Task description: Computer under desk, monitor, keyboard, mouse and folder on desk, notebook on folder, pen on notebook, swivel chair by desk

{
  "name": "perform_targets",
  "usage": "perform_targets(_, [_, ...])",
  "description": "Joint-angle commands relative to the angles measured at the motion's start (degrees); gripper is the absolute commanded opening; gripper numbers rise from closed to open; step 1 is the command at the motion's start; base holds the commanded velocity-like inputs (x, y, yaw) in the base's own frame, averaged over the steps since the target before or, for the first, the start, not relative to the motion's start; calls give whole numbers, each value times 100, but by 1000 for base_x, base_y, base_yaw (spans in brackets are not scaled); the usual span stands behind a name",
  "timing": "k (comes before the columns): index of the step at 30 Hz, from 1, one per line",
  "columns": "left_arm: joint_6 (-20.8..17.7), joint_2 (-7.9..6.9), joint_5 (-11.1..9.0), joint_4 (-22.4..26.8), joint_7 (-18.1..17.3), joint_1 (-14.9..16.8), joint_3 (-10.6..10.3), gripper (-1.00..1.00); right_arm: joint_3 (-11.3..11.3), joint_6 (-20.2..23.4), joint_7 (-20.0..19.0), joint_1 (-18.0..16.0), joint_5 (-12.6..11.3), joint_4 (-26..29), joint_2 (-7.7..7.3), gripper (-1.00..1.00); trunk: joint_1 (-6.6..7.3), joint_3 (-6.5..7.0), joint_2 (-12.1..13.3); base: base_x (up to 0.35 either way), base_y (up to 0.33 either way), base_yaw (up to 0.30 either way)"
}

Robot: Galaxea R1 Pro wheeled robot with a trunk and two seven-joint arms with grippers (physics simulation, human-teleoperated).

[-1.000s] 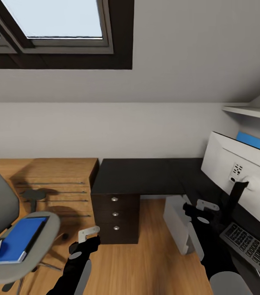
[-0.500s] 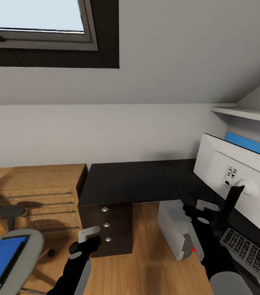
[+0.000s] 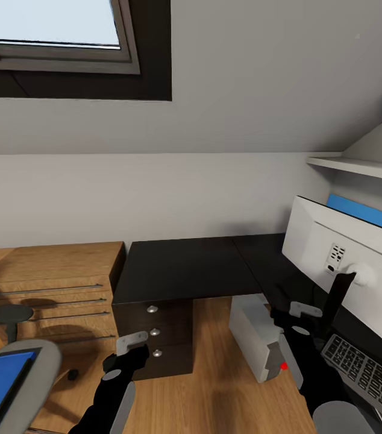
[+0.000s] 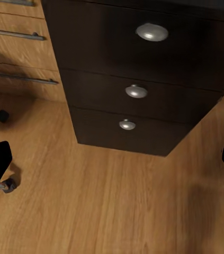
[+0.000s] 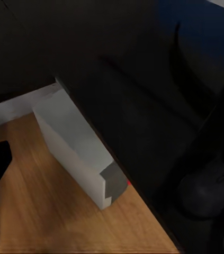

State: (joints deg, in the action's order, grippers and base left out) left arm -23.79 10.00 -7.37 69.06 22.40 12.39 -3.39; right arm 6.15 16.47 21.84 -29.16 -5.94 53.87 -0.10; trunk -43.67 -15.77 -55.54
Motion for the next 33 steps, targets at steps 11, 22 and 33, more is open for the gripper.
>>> perform_targets(11, [-12, 0, -63, 388, 29, -108, -166, 100, -13, -785, -807, -97, 87, -1497, -302, 100, -1, -8, -6, 100, 0, -1])
perform_targets(22, [-20, 0, -70, 406, 27, -123, -171, 100, 23, -832, -832, -533, 313, -2335, -487, 100, -1, -8, -6, 168, 0, 0])
perform_targets(33, [-18, 0, -77, 401, 27, -131, -526, 100, 41, -827, -830, -721, 298, -2554, -578, 100, -1, -8, -6, 27, 0, 0])
